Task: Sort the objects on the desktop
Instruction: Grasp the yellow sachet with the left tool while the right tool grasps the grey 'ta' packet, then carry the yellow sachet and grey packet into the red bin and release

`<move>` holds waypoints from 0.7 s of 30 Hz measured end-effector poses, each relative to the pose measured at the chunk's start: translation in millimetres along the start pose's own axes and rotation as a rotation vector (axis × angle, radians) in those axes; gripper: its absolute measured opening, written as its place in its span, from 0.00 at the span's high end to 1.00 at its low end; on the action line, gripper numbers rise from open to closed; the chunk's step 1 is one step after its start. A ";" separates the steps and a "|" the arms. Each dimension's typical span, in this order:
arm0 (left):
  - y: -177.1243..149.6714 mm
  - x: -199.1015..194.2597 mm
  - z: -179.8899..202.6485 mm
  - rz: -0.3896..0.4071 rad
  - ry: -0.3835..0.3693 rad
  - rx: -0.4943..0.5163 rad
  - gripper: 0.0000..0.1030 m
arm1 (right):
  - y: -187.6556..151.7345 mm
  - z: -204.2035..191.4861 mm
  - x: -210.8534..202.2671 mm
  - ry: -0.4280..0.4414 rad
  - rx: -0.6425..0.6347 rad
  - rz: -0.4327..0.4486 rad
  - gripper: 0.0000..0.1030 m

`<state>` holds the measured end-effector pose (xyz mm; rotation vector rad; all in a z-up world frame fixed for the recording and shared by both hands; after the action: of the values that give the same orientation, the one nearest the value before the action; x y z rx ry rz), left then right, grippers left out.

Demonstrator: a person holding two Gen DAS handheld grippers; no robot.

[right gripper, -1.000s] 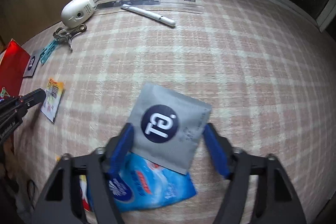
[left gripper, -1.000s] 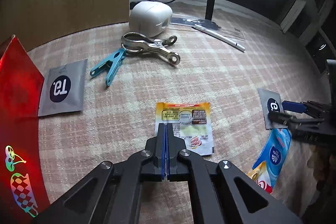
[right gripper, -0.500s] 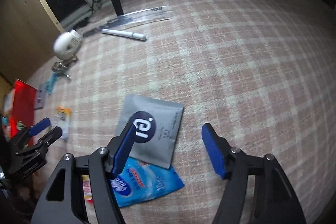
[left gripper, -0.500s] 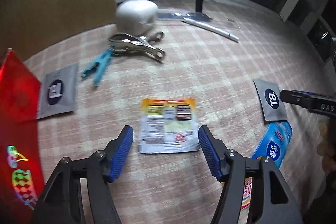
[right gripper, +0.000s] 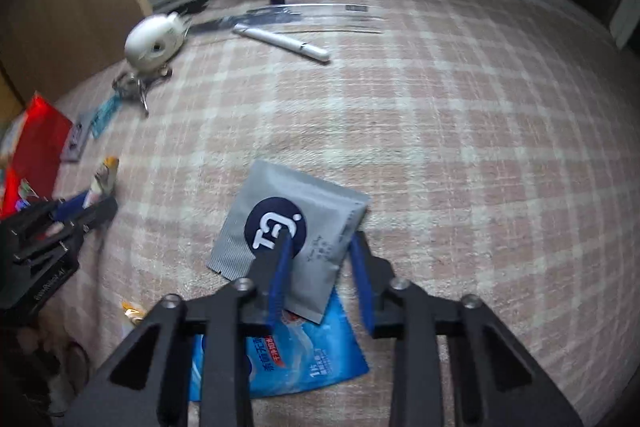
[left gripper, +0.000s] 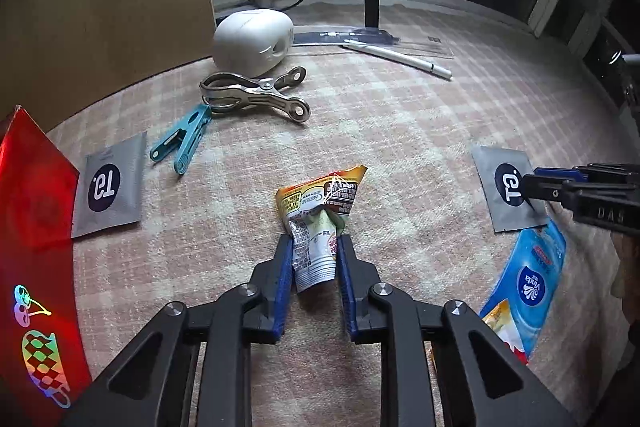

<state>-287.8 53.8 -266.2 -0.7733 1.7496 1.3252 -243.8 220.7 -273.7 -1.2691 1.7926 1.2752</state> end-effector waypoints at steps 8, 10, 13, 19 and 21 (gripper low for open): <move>2.9 -17.6 -1.4 0.011 -0.043 -0.028 0.87 | -4.9 -5.6 -23.2 0.174 0.086 0.045 0.95; 5.6 -28.3 -4.3 0.027 -0.049 -0.038 0.87 | -3.6 -9.7 -34.4 0.185 0.086 0.071 0.96; 7.2 -45.8 -8.8 0.050 -0.072 -0.051 0.87 | 6.4 -16.0 -47.7 0.189 0.071 0.106 0.97; 7.4 -88.3 -26.5 0.106 -0.075 -0.094 0.87 | 33.2 -45.7 -64.4 0.217 0.057 0.196 0.99; 6.1 -104.4 -38.3 0.130 -0.067 -0.125 0.87 | 40.2 -62.3 -67.1 0.247 0.060 0.227 0.99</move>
<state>-249.4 19.3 -167.5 -0.6845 1.7004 1.5424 -252.8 190.3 -178.8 -1.2629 2.1852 1.2142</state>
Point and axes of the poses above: each gripper's, at about its wrist camera, not at the fingertips, and x roughly the way its jaws point, z to its right, y to its top, the point moved 9 cm from there along x, roughly the way its jaws point, and after that the axes turned 14 degrees about y, right-handed, at the moved point
